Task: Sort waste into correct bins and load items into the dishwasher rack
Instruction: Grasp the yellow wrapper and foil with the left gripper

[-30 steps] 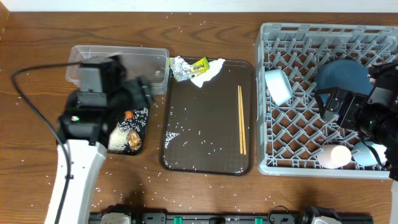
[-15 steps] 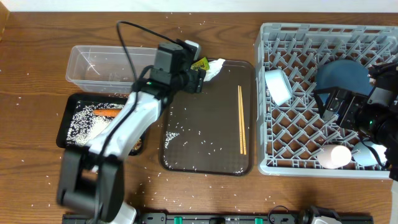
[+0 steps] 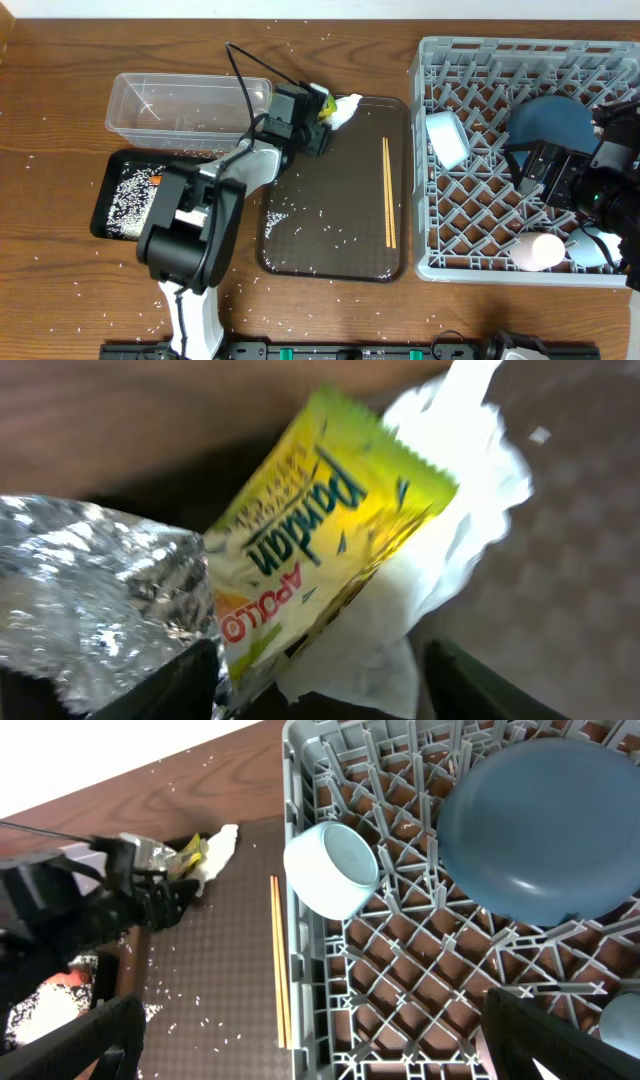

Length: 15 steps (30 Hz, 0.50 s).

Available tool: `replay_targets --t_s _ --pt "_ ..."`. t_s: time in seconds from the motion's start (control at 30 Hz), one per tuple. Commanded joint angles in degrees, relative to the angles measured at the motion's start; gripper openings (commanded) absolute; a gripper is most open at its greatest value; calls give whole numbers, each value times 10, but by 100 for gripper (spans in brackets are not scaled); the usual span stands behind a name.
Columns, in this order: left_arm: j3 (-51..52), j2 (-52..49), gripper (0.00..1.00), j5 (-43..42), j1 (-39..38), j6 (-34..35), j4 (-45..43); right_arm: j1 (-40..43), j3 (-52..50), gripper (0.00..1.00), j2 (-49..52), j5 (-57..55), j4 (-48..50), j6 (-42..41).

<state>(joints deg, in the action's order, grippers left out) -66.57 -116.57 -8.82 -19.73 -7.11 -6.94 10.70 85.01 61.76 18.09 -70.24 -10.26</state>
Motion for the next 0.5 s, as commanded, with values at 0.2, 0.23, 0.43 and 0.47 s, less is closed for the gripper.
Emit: replay_targets --t_s 0.2,0.23,0.43,0.47 --pt "-1 27 6 2 -1 15 10 5 3 99 11 4 -1 -6" --pt "-1 41 6 -2 -3 16 19 5 3 99 13 4 0 -6" --pt "-1 142 6 -1 -19 16 107 5 3 99 32 10 -3 -6" --pt "-1 157 6 -1 -19 16 122 5 3 99 35 17 -3 -6"
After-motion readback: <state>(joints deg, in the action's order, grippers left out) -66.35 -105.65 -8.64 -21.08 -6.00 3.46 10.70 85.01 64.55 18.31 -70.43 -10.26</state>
